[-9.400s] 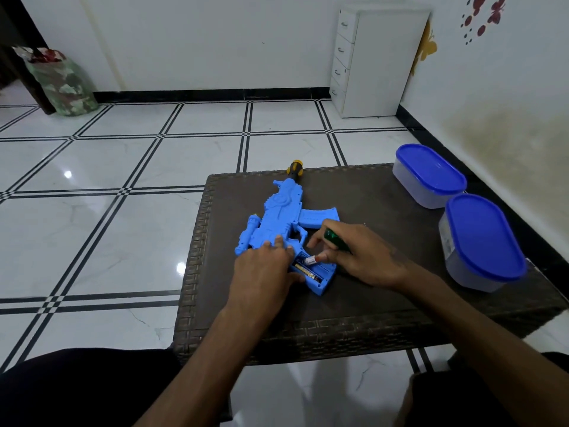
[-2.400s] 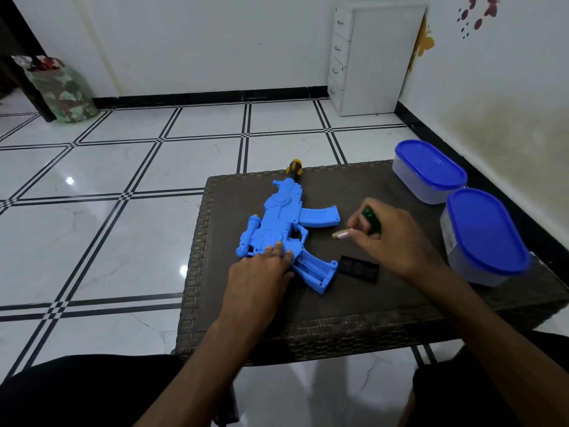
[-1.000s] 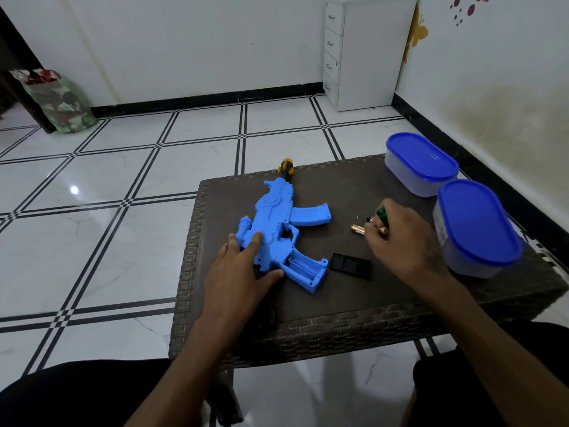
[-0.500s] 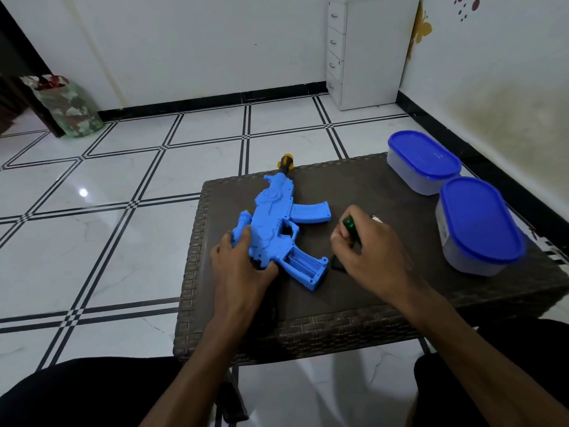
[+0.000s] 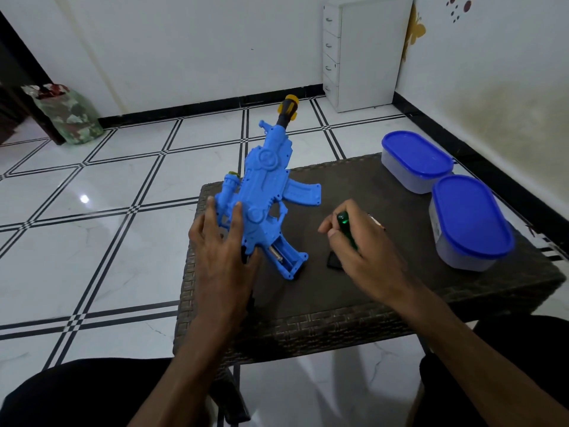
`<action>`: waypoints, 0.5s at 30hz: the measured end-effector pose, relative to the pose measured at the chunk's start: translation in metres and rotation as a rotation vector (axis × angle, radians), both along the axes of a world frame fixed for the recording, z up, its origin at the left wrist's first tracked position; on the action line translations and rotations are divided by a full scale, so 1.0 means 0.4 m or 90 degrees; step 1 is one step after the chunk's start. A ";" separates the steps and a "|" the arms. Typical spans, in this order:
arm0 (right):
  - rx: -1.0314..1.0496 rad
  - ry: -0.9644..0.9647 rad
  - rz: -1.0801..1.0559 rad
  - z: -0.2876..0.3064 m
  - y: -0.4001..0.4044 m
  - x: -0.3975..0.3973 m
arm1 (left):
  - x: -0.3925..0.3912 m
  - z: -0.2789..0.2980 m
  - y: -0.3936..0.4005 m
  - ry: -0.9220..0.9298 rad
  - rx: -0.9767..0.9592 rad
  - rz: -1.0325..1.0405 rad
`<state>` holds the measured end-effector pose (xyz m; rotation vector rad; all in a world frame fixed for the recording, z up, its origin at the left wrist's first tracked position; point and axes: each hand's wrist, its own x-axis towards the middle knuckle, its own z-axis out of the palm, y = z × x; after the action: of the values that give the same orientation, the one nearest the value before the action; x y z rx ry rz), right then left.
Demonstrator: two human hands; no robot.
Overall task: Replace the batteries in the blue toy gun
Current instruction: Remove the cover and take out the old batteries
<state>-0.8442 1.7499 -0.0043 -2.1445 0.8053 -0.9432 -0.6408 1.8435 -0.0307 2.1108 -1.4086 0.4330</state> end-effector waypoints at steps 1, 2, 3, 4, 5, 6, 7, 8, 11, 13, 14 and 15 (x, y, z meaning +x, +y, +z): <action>0.010 -0.025 0.007 0.003 0.001 -0.001 | 0.001 -0.002 0.001 0.011 0.004 0.001; 0.018 -0.048 0.011 0.006 0.003 -0.001 | 0.002 -0.006 0.002 0.027 0.009 0.002; 0.023 -0.067 0.014 0.010 0.004 0.000 | 0.004 -0.011 0.002 0.047 0.016 0.001; 0.028 -0.087 0.017 0.014 0.004 0.002 | 0.006 -0.016 0.002 0.067 0.023 0.001; 0.035 -0.114 0.023 0.017 0.004 0.004 | 0.009 -0.021 0.001 0.086 0.032 0.001; 0.046 -0.143 0.032 0.019 0.003 0.005 | 0.010 -0.025 0.000 0.107 0.043 0.006; 0.060 -0.169 0.038 0.019 0.002 0.006 | 0.011 -0.029 -0.001 0.132 0.054 0.012; 0.078 -0.189 0.039 0.019 0.000 0.006 | 0.013 -0.032 -0.003 0.156 0.059 0.018; 0.140 -0.220 0.033 0.012 -0.006 0.005 | 0.018 -0.040 -0.005 0.193 0.079 0.031; 0.167 -0.233 0.028 0.001 -0.009 0.010 | 0.022 -0.048 -0.006 0.202 0.099 0.025; 0.179 -0.244 0.030 -0.007 -0.011 0.013 | 0.024 -0.053 -0.006 0.214 0.108 0.023; 0.191 -0.254 0.035 -0.014 -0.013 0.017 | 0.026 -0.057 -0.007 0.228 0.118 0.021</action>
<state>-0.8372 1.7448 -0.0097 -1.6437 0.6368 -1.0983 -0.6303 1.8406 -0.0536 2.2221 -1.2446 -0.0673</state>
